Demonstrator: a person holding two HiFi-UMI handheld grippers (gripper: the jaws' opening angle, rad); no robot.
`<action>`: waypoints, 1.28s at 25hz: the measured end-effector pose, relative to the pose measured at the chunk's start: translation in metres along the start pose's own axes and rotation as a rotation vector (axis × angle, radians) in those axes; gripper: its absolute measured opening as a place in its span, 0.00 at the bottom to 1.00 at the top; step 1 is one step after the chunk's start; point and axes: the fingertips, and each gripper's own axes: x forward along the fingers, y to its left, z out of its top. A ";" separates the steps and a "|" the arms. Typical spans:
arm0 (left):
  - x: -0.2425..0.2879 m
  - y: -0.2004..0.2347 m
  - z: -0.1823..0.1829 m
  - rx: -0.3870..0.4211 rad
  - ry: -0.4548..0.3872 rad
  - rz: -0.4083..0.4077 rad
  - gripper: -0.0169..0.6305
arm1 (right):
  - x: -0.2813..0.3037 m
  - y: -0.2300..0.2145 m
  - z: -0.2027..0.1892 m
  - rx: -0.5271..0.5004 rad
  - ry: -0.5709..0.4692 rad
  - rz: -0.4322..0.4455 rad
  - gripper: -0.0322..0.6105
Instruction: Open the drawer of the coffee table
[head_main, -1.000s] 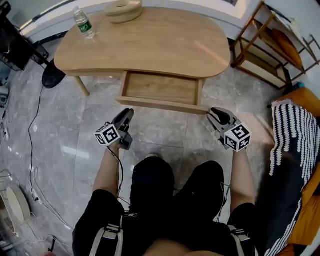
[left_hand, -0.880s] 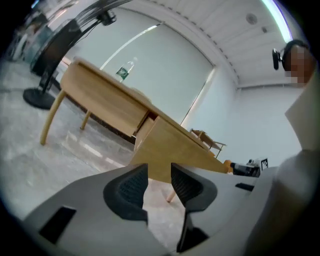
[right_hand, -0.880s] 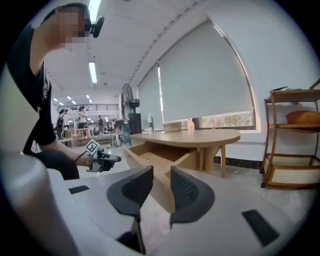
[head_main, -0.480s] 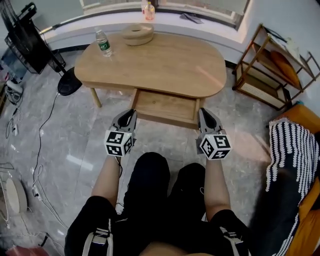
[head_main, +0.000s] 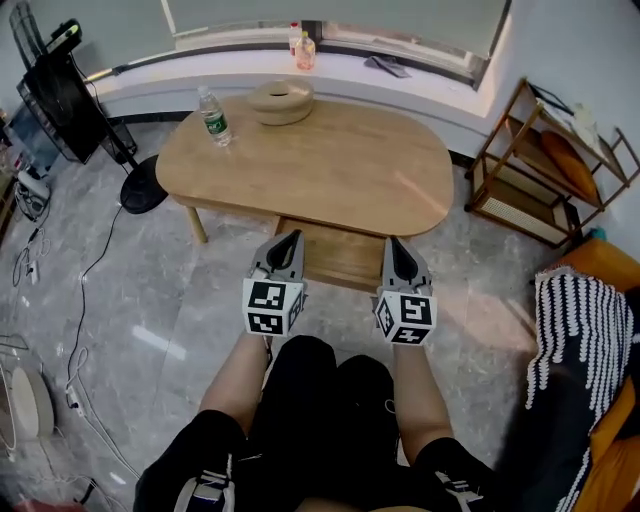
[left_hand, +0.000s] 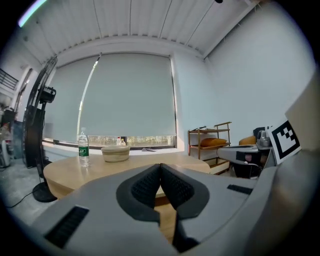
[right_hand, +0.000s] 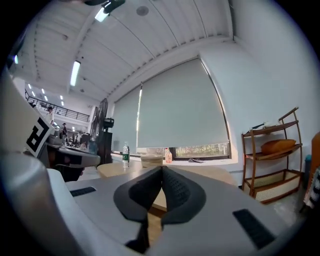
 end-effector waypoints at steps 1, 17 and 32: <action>0.002 0.000 0.019 0.004 0.008 -0.012 0.06 | 0.003 0.003 0.015 0.015 0.010 0.005 0.07; -0.181 -0.057 0.523 -0.060 0.080 -0.053 0.06 | -0.117 0.053 0.560 0.024 0.015 0.027 0.07; -0.333 -0.060 0.623 -0.003 -0.046 -0.069 0.06 | -0.224 0.132 0.666 -0.033 -0.119 0.022 0.07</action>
